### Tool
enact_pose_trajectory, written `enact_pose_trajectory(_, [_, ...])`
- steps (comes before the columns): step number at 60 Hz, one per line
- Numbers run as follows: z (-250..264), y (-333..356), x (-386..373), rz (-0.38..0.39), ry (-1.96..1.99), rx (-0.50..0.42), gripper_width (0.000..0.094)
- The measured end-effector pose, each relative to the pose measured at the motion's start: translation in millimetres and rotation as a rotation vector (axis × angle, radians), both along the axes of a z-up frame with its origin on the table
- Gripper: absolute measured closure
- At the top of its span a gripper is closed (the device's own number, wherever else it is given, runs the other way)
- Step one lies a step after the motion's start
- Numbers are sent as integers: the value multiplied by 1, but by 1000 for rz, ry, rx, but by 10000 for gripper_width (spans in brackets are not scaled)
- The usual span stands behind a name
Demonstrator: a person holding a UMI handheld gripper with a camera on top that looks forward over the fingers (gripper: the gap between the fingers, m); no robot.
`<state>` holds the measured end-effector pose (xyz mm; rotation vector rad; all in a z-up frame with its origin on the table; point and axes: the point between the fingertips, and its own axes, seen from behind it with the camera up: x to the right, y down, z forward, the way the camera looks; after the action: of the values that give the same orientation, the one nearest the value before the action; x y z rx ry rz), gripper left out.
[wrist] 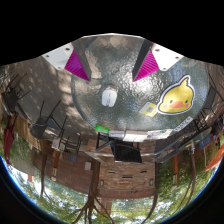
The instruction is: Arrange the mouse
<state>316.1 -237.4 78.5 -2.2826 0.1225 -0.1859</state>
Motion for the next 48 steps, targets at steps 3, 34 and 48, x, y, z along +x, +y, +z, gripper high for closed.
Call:
enact_pose_trajectory(3, [-17,32,10,-4,16,10,89])
enact_pose_trajectory(34, [-97,153,30,-3,85,-33,356])
enact_pose_trajectory(48, [-95,154,26,27,67,-27,543])
